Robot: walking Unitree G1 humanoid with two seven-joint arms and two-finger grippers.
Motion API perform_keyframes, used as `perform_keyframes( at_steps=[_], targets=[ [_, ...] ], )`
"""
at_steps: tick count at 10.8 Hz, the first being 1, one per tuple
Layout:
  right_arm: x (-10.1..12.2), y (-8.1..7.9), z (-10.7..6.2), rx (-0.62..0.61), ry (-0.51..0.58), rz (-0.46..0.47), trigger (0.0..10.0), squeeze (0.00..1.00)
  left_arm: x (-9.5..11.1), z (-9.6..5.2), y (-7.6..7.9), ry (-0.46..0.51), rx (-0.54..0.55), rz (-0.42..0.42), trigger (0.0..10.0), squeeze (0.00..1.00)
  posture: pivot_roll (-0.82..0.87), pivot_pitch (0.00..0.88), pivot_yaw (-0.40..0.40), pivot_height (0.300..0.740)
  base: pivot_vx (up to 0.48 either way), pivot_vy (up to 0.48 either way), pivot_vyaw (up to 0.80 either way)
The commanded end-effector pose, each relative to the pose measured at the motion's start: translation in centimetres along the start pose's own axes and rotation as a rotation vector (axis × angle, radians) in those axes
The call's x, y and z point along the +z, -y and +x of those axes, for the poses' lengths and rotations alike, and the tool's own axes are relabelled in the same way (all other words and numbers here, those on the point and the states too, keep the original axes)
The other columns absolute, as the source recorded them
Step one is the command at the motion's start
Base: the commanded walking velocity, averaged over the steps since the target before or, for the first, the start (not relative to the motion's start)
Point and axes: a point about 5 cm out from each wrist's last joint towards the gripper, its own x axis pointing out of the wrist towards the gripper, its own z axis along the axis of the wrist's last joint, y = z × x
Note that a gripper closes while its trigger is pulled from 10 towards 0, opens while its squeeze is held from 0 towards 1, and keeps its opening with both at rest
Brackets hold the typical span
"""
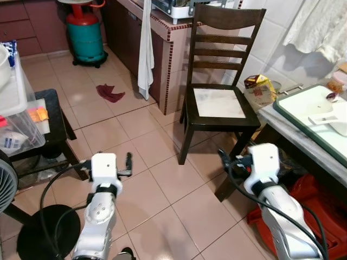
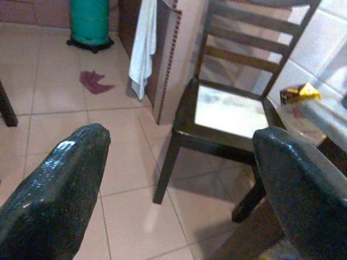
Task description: Setting the table
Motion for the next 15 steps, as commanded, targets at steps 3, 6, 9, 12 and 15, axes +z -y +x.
perform_keyframes(
  at_steps=[3,6,9,12,15],
  targets=[
    [-0.5,0.2,-0.2,-0.068,-0.001,0.034,10.0,0.0,0.8,0.6,0.3,0.029,-0.056,0.04,10.0,0.0,-0.04,0.12,-0.068,0.74,0.0,0.0,0.0],
    [-1.0,0.7,-1.3,-0.155,0.011,0.069,10.0,0.0,1.6,1.6,1.3,0.041,-0.127,0.05,10.0,0.0,-0.07,0.118,0.003,0.74,0.0,0.0,0.0],
    [-0.9,0.8,-1.9,-0.191,0.014,0.091,10.0,0.0,0.6,1.3,0.3,0.0,-0.077,0.01,10.0,0.0,-0.09,0.112,-0.007,0.74,0.0,0.0,0.0],
    [-0.1,-0.3,-0.6,-0.071,0.019,0.031,10.0,0.0,1.8,2.0,1.4,0.053,-0.081,-0.002,10.0,0.0,-0.09,0.095,-0.054,0.74,0.0,0.0,0.0],
    [-0.4,0.5,-0.6,-0.111,0.014,0.029,10.0,0.0,0.5,2.2,2.0,-0.004,-0.078,-0.014,10.0,0.0,-0.09,0.079,-0.043,0.74,0.0,0.0,0.0]
  ],
)
